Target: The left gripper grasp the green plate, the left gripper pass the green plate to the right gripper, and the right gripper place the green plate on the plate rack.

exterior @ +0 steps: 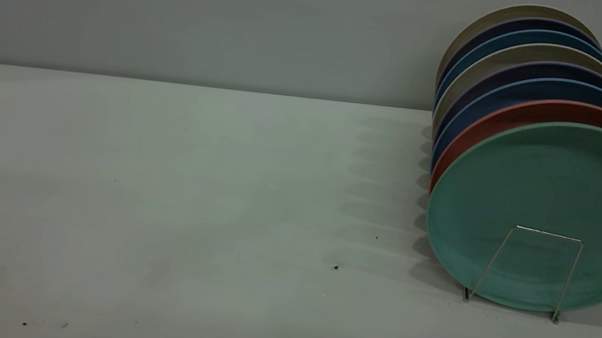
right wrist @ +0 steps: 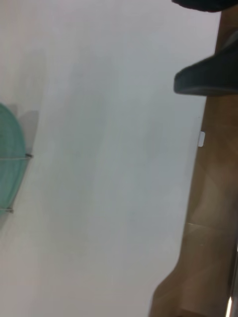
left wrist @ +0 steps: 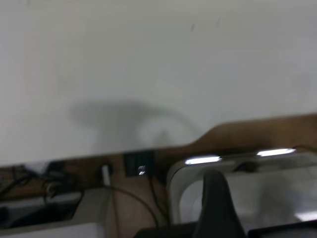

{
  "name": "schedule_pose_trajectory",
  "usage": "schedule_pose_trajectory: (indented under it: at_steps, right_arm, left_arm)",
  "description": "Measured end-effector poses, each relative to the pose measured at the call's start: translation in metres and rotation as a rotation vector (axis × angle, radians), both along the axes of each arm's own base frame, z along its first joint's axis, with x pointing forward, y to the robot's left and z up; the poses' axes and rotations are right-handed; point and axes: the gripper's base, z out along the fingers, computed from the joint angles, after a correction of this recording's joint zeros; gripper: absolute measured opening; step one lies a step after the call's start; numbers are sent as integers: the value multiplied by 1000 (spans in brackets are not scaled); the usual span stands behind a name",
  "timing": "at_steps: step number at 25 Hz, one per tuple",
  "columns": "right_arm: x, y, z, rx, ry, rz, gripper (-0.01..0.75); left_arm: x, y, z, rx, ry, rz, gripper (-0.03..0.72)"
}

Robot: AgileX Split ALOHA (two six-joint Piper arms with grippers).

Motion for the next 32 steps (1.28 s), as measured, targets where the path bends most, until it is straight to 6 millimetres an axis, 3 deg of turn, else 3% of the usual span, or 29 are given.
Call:
schedule_pose_trajectory:
  at_steps: [4, 11, 21, 32]
  right_arm:
    - [0, 0, 0, 0, 0, 0, 335]
    - [0, 0, 0, 1, 0, -1, 335]
    - [-1, 0, 0, 0, -8, 0, 335]
    - [-41, -2, 3, 10, -282, -34, 335]
  left_arm:
    - [-20, 3, -22, 68, -69, 14, 525]
    - [-41, 3, -17, 111, -207, 10, 525]
    - [-45, 2, -22, 107, -189, 9, 525]
    - [-46, 2, -22, 107, -190, 9, 525]
